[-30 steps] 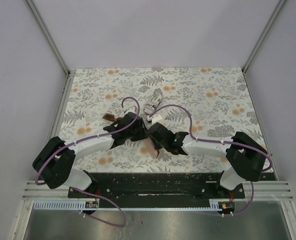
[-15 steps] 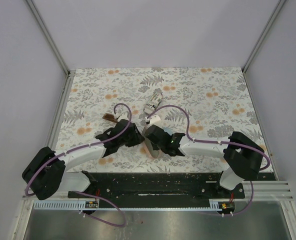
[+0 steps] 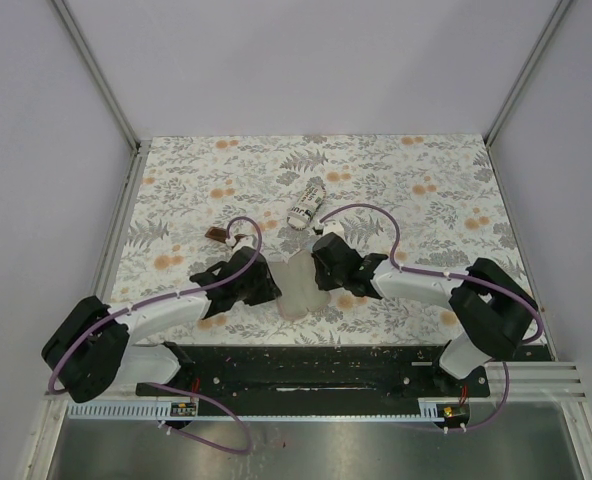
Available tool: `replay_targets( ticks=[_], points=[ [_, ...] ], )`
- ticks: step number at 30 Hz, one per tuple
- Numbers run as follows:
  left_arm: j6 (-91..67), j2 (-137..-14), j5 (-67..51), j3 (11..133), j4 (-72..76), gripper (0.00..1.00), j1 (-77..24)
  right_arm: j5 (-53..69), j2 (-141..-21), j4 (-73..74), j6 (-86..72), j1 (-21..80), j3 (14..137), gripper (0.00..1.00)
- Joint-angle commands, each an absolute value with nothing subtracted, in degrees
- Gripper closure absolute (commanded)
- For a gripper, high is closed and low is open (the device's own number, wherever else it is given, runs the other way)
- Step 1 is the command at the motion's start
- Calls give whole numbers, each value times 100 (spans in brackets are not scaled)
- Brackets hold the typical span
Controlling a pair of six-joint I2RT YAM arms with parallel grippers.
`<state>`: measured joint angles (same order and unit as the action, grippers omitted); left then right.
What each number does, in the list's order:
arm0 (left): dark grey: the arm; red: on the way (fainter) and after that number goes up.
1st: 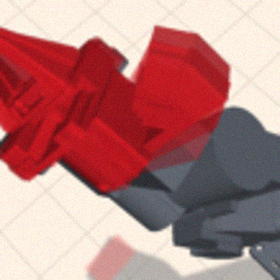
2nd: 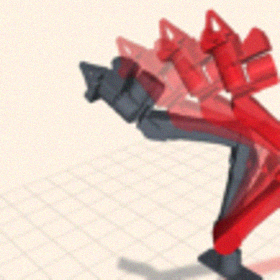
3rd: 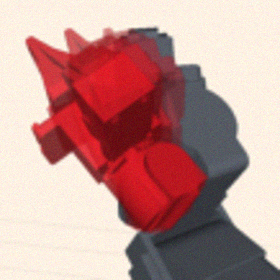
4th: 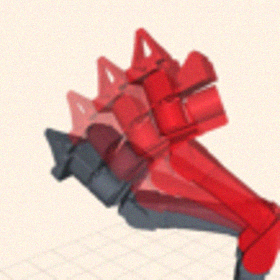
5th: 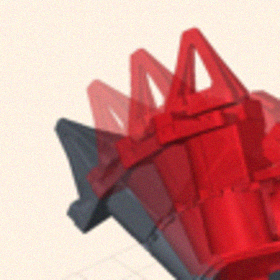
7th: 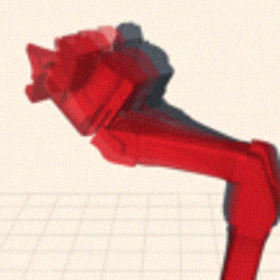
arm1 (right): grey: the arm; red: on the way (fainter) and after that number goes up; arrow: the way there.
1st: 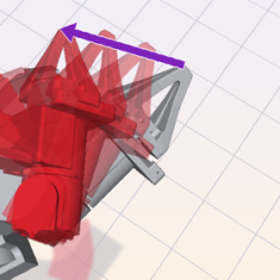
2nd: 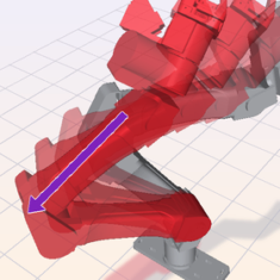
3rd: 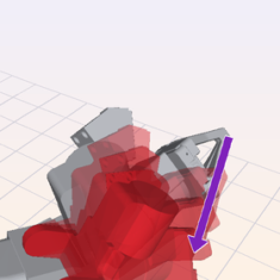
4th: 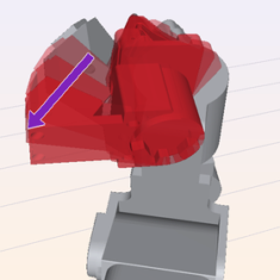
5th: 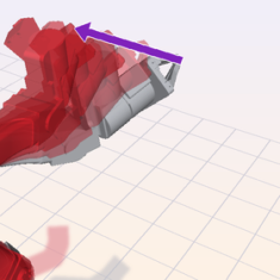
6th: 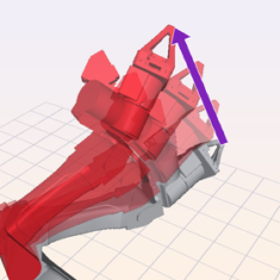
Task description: Organize the sunglasses
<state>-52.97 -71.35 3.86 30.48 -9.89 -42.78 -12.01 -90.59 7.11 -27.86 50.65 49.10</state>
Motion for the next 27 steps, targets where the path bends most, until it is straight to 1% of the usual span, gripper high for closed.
replay_targets(
  ticks=[1,3,6,7,11,13,14,17,18,20,21,22,23,24,27],
  points=[
    [-5072,-7137,483,3128,-1854,66,-4315,-1073,-8938,519,-3006,4896,4773,91],
    [-5028,-7076,597,3313,-2012,60,-4307,-985,-8938,466,-3050,4896,4781,91],
    [-4887,-6926,624,3699,-2284,46,-4167,-835,-9008,405,-3181,4896,4869,90],
    [-4826,-6847,563,3805,-2346,39,-4018,-774,-9061,387,-3260,4887,4921,90],
    [-4545,-6487,27,4078,-2320,18,-3193,-677,-9368,317,-3699,4887,5159,87],
    [-4404,-6329,-306,4157,-2329,10,-2753,-581,-9596,264,-3954,4896,5325,86],
    [-4360,-6293,-377,4209,-2355,8,-2533,-537,-9685,246,-4033,4896,5396,85],
    [-4307,-6319,-606,4289,-2382,5,-1988,-247,-9940,62,-4157,4896,5572,79],
    [-4324,-6337,-685,4272,-2321,4,-1769,-89,-10019,62,-4175,4896,5668,73],
    [-4403,-6354,-843,4140,-2154,3,-1452,130,-10125,61,-4175,4904,5818,57],
    [-4456,-6372,-939,4087,-2058,3,-1311,175,-10134,62,-4175,4887,5862,53],
    [-4517,-6407,-1027,4017,-1952,3,-1188,193,-10108,53,-4157,4895,5880,46],
    [-4570,-6425,-1089,3999,-1882,3,-1100,185,-10047,61,-4122,4878,5889,42],
    [-4631,-6442,-1125,3956,-1794,3,-1064,176,-9968,114,-4105,4834,5871,39],
    [-4632,-6442,-1239,3867,-1583,3,-1046,281,-9651,272,-3982,4563,5714,38]
  ],
)
